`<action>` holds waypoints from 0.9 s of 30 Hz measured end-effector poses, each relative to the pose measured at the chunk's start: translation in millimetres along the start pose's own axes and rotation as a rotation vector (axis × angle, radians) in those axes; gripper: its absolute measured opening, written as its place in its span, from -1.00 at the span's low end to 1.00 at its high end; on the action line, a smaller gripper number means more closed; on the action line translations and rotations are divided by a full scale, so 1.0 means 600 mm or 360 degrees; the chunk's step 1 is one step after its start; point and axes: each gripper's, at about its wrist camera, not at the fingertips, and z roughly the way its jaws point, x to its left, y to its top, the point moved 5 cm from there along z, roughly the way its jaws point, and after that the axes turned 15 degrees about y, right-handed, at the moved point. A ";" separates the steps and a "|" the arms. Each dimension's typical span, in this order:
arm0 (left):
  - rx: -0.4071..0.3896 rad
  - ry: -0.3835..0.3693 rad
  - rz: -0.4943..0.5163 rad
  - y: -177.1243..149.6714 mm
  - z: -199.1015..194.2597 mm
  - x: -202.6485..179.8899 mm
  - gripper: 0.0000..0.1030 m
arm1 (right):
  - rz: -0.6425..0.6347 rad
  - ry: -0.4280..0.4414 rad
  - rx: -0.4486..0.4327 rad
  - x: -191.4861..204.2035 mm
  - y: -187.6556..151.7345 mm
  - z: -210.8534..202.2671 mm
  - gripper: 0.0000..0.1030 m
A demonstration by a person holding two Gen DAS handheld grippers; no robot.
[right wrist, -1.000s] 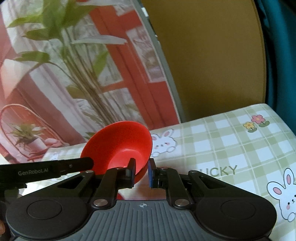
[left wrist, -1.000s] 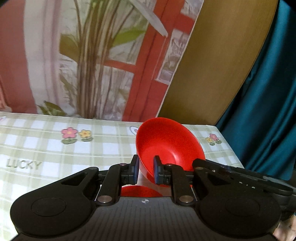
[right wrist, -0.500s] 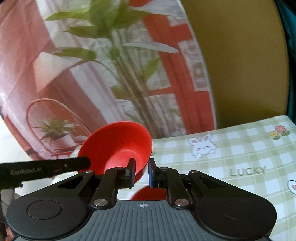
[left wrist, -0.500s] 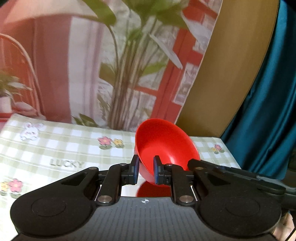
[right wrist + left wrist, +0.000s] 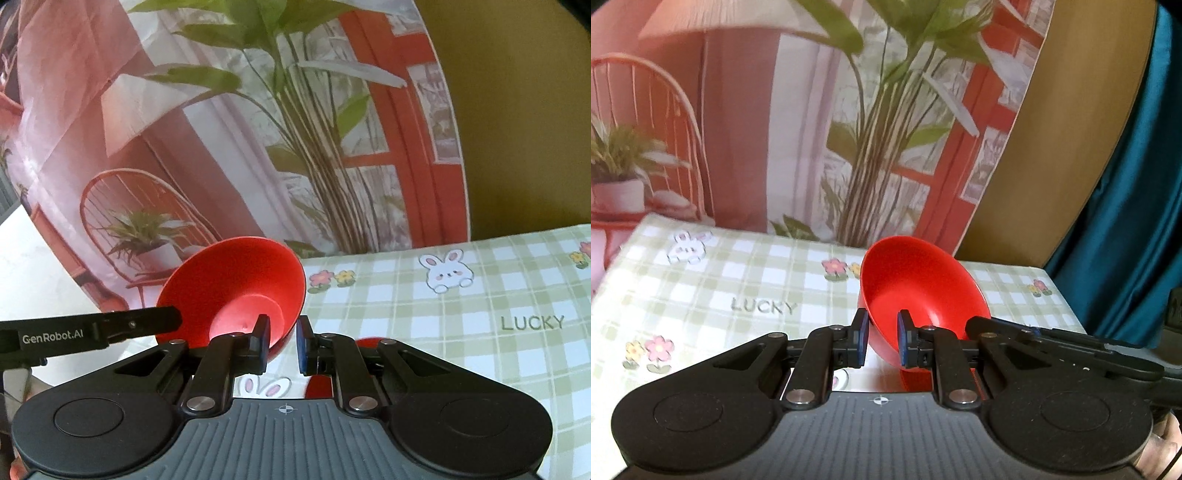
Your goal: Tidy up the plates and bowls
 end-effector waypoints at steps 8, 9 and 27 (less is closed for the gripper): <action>0.0088 -0.0064 0.0056 -0.029 0.042 -0.045 -0.66 | 0.0078 -0.0100 0.0025 -0.056 -0.026 -0.024 -0.73; 0.0097 -0.0068 0.0070 -0.031 0.047 -0.052 -0.66 | 0.0093 -0.0109 0.0026 -0.064 -0.029 -0.026 -0.73; 0.0263 -0.0036 0.0199 -0.077 0.124 -0.099 -0.66 | 0.0161 -0.0205 0.0117 -0.136 -0.078 -0.015 -0.72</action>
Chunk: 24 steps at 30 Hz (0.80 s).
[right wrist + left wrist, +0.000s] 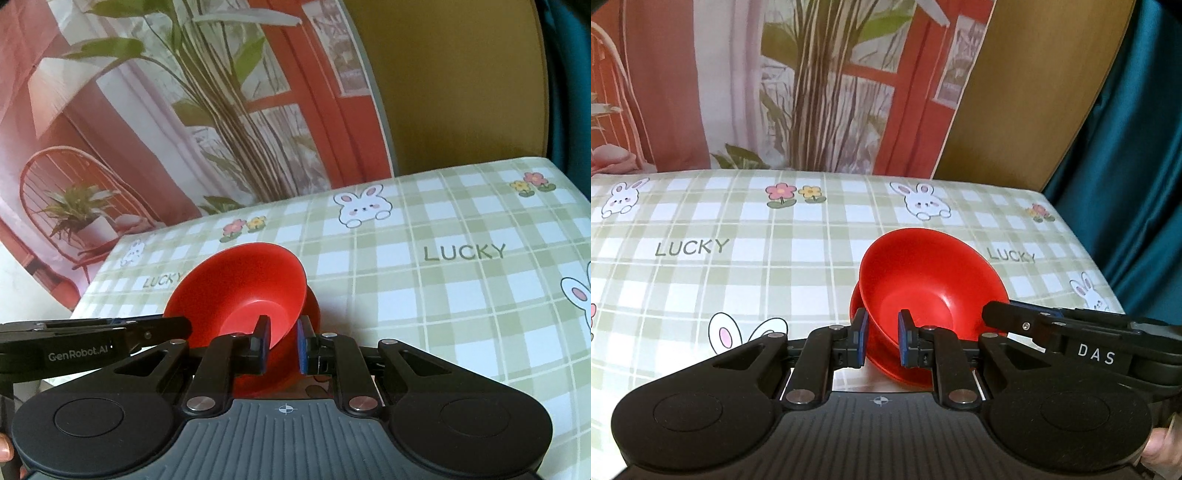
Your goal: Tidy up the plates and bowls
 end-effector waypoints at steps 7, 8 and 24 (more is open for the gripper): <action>0.0019 -0.0002 0.0010 -0.002 0.009 -0.004 -0.65 | 0.0014 0.0000 0.0006 -0.006 0.000 0.001 -0.70; 0.0021 0.0000 0.0011 -0.001 0.011 -0.005 -0.65 | 0.0012 0.0005 0.0007 -0.006 0.000 0.001 -0.69; 0.0040 0.0000 -0.0002 0.001 0.020 -0.006 -0.59 | 0.0024 0.0010 0.0020 -0.007 -0.005 0.002 -0.66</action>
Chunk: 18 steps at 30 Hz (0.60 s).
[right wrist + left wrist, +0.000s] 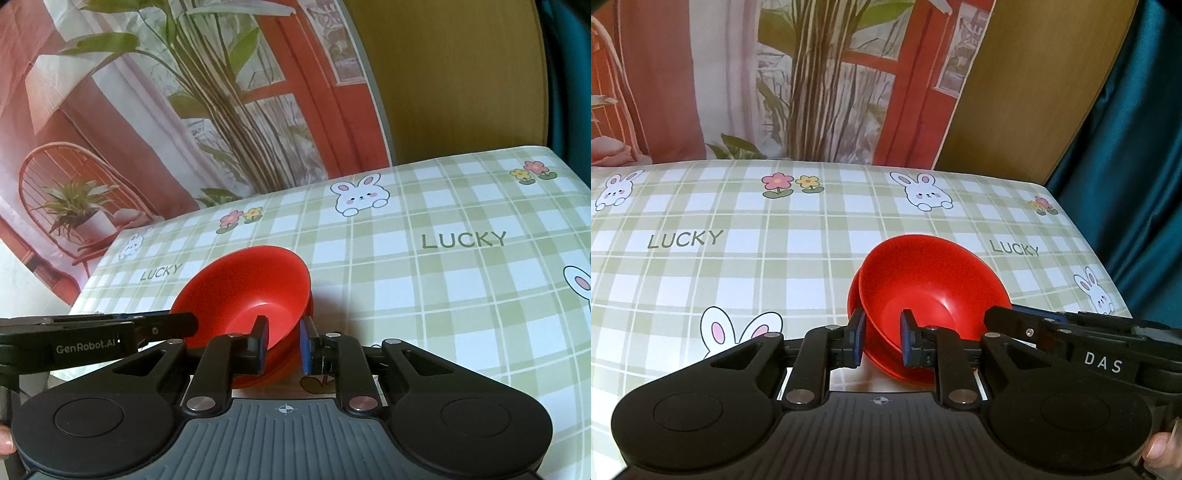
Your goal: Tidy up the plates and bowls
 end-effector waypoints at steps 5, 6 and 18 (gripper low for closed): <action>0.0004 0.0020 -0.0024 0.002 0.003 0.006 -0.59 | 0.0013 -0.0008 -0.0006 -0.007 0.000 -0.002 -0.66; 0.0004 0.0021 -0.0031 0.002 0.004 0.007 -0.58 | 0.0016 -0.0011 -0.0006 -0.008 0.000 -0.001 -0.66; 0.0050 0.0048 -0.0074 0.003 0.032 0.012 -0.46 | 0.0058 -0.0001 -0.0002 -0.022 -0.004 0.013 -0.66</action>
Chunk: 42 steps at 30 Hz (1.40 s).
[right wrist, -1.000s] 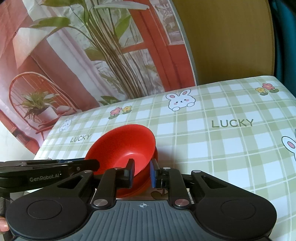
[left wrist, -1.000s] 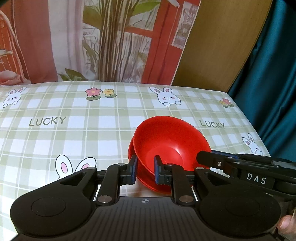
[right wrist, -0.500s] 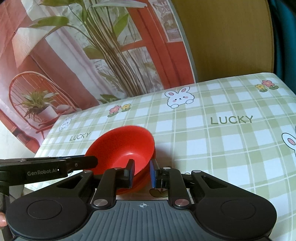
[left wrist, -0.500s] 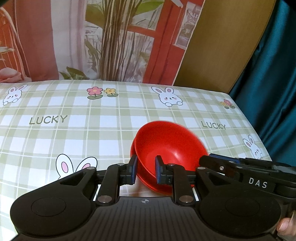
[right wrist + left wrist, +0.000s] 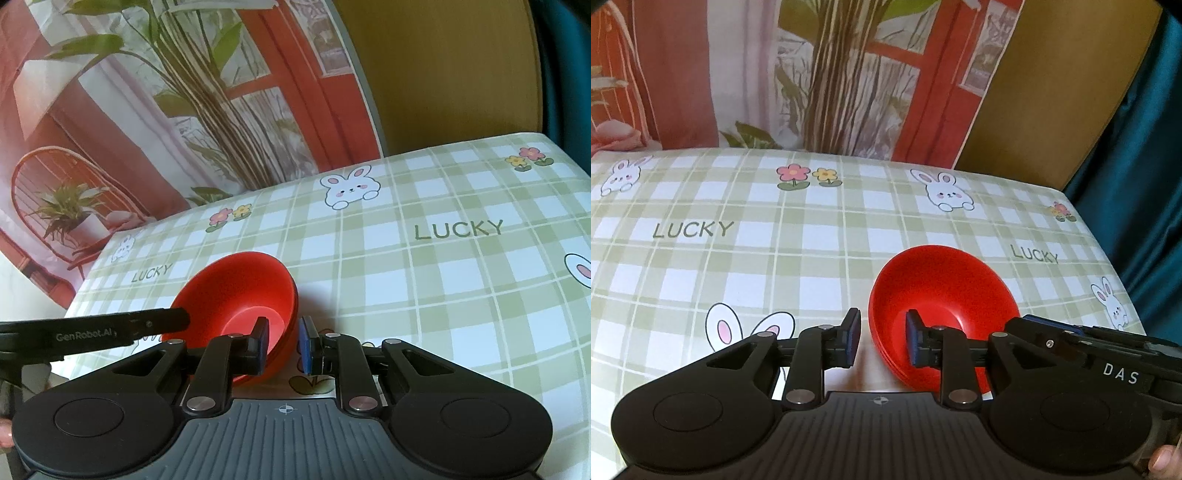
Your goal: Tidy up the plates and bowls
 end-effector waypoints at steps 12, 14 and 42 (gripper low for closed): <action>0.0034 -0.0041 -0.0013 -0.008 0.021 -0.009 -0.47 | 0.0009 0.0023 0.0028 0.000 -0.006 0.015 -0.67; 0.0035 -0.0045 -0.0013 -0.010 0.020 -0.006 -0.48 | 0.0009 0.0019 0.0031 0.001 -0.007 0.014 -0.67; -0.0219 -0.0014 -0.0169 -0.030 -0.166 0.059 -0.48 | -0.0200 0.0148 -0.0064 0.147 -0.009 -0.059 -0.67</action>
